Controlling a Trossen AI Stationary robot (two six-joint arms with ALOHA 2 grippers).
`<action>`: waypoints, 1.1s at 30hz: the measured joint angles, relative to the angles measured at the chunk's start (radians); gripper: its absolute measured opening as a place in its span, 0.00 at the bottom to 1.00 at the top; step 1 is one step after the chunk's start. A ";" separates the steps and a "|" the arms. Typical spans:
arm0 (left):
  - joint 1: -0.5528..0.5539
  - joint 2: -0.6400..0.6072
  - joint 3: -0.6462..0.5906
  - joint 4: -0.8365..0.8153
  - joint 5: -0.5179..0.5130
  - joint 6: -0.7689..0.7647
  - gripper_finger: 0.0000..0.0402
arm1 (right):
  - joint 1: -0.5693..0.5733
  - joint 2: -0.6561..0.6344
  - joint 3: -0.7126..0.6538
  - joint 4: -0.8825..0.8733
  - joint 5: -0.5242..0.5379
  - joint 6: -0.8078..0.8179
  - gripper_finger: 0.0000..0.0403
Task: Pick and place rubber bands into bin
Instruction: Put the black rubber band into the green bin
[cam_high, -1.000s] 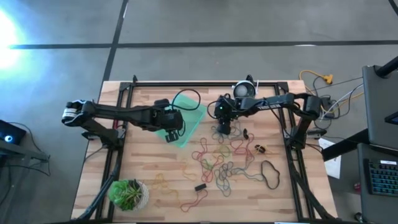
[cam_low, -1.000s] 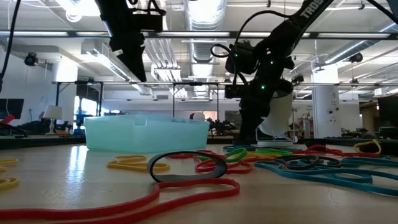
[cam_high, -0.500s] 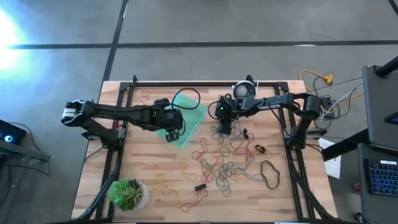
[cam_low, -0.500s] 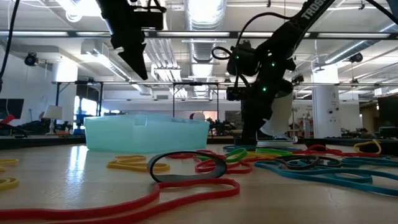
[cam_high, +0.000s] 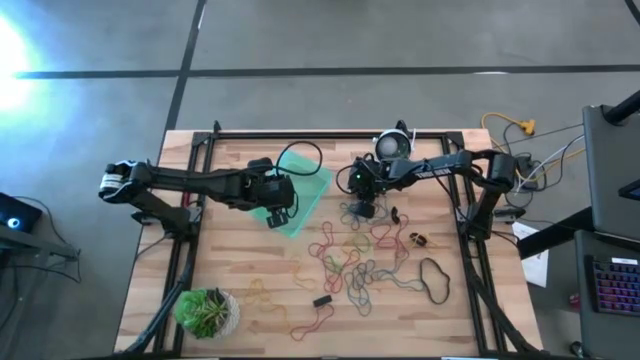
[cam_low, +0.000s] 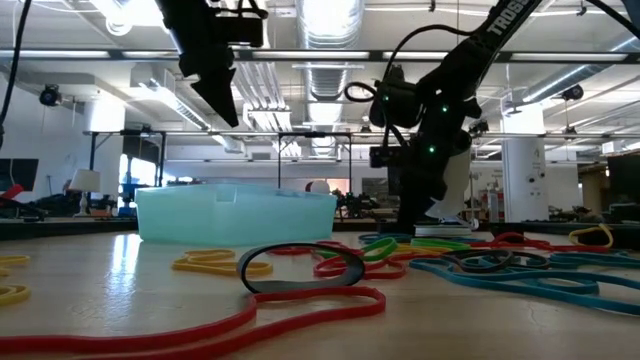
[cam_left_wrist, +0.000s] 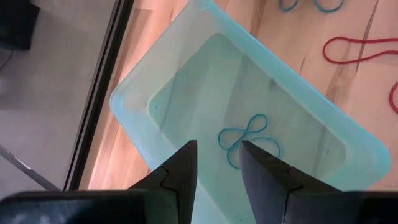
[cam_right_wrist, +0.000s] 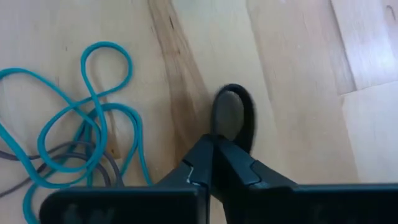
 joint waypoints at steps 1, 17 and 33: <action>0.000 0.000 0.002 0.000 0.000 0.000 0.26 | 0.000 0.000 0.000 0.005 0.001 -0.002 0.02; 0.000 0.000 0.013 0.000 0.000 0.002 0.26 | 0.069 -0.171 0.000 -0.003 -0.007 -0.018 0.02; 0.000 0.000 0.011 -0.001 -0.001 0.002 0.26 | 0.186 -0.272 0.002 0.008 -0.060 -0.101 0.02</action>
